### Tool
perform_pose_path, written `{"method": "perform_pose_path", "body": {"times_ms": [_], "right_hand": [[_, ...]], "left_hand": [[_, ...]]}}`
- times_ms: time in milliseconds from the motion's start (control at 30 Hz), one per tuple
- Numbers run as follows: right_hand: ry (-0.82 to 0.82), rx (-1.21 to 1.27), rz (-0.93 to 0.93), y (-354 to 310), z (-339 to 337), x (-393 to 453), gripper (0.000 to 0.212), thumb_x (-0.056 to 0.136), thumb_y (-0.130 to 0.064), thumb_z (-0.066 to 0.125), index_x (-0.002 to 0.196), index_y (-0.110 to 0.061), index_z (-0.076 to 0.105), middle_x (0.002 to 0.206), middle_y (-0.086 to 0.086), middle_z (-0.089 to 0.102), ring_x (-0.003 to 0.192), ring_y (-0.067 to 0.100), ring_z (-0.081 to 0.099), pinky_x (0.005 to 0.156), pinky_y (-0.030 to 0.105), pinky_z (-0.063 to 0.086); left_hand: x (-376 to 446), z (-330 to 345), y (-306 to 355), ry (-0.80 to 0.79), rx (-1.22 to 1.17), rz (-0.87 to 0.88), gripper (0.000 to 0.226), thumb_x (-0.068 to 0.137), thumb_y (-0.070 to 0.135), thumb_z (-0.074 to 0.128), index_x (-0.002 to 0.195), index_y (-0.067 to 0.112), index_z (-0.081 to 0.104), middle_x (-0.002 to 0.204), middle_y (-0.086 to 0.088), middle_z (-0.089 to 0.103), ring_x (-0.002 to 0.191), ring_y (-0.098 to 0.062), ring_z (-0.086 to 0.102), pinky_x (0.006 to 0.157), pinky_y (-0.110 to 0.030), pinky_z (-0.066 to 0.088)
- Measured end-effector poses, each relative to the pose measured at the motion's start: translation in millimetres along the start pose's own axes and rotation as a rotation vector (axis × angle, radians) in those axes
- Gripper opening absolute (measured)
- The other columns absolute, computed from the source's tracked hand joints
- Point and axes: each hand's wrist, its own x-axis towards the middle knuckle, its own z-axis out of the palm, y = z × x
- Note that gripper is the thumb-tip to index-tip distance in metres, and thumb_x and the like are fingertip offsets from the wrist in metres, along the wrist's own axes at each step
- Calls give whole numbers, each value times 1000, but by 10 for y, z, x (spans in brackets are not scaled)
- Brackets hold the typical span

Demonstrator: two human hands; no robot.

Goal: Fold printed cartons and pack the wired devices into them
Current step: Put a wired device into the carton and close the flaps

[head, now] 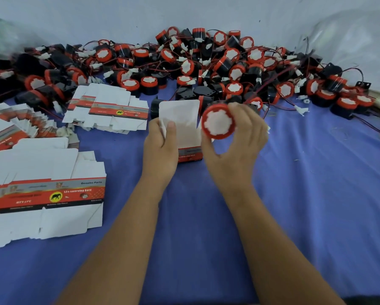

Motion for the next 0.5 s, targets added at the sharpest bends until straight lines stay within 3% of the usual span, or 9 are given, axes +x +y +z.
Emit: {"method": "perform_pose_path", "body": {"times_ms": [100, 200, 300, 500], "right_hand": [[-153, -46, -182, -99, 101, -76, 60, 77, -17, 78, 126, -17, 45, 124, 11, 62, 116, 24, 50, 99, 36, 34], [-266, -91, -172, -129, 155, -95, 56, 81, -23, 75, 127, -20, 43, 120, 8, 64, 104, 25, 59, 93, 35, 35], [-339, -124, -112, -112, 136, -90, 51, 79, -29, 77, 122, -15, 55, 114, 5, 67, 98, 23, 64, 91, 34, 35], [-419, -227, -151, -135, 104, -89, 48, 83, -42, 68, 119, -11, 66, 101, 4, 70, 85, 21, 67, 93, 35, 30]], "left_hand": [[-7, 11, -5, -25, -119, 10, 19, 105, 44, 36, 108, 29, 47, 95, 12, 66, 87, -1, 64, 74, -25, 54], [-25, -8, 11, -53, -241, -9, 33, 106, 44, 31, 118, 22, 51, 100, 13, 67, 93, 1, 66, 73, -17, 54], [-48, -32, 36, -116, -241, 2, 44, 106, 47, 28, 131, 19, 51, 108, 11, 69, 100, 3, 66, 74, -11, 52], [-43, -52, 38, -157, -283, 15, 44, 104, 47, 32, 131, 20, 54, 112, 11, 70, 105, -4, 67, 81, -17, 53]]}}
